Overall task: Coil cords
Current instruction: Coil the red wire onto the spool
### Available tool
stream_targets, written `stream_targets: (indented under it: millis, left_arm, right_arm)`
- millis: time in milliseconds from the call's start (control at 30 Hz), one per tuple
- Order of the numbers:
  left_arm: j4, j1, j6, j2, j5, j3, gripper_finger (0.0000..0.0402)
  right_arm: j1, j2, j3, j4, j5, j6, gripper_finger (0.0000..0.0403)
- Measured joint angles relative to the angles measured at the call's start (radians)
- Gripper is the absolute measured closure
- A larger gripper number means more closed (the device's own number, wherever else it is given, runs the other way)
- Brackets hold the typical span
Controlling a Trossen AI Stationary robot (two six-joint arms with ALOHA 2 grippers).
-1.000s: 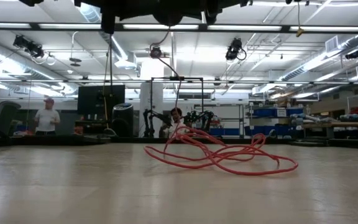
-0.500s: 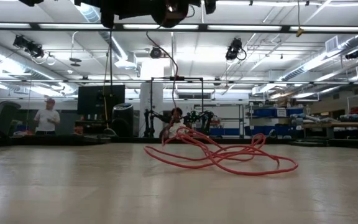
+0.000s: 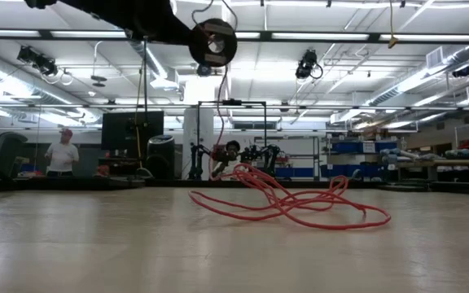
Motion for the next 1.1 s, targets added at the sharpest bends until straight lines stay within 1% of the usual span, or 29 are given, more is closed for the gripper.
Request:
stream_targets:
  millis: [67,167,300,433,567,667,867,1100]
  left_arm:
    - [-0.011,0.001,-0.033,0.000,0.000,0.000,0.0402]
    - [-0.012,0.005,-0.066,0.000,0.002,0.000,0.0402]
    - [-0.012,0.005,-0.105,0.000,0.042,0.000,0.0402]
    - [-0.014,0.006,-0.112,0.000,0.099,0.000,0.0402]
    - [-0.012,0.007,-0.111,0.000,0.188,0.000,0.0401]
    - [0.001,0.007,-0.111,0.000,0.207,0.000,0.0401]
    - [0.098,0.012,-0.112,0.000,0.208,0.000,0.0401]
    - [0.126,0.014,-0.112,0.000,0.208,0.000,0.0401]
  right_arm:
    - [0.006,0.002,0.023,-0.034,-0.022,-0.002,0.0403]
    - [0.005,0.006,0.036,-0.039,-0.054,-0.014,0.0403]
    - [-0.010,0.007,0.037,-0.037,-0.075,-0.019,0.0403]
    - [-0.032,0.007,0.037,-0.033,-0.196,-0.028,0.0402]
    - [-0.057,0.008,0.037,-0.034,-0.292,0.023,0.0402]
    - [-0.073,0.008,0.038,-0.071,-0.302,0.076,0.0402]
    - [-0.093,0.009,0.038,-0.145,-0.265,0.177,0.0401]
    - [-0.093,0.009,0.038,-0.164,-0.271,0.227,0.0389]
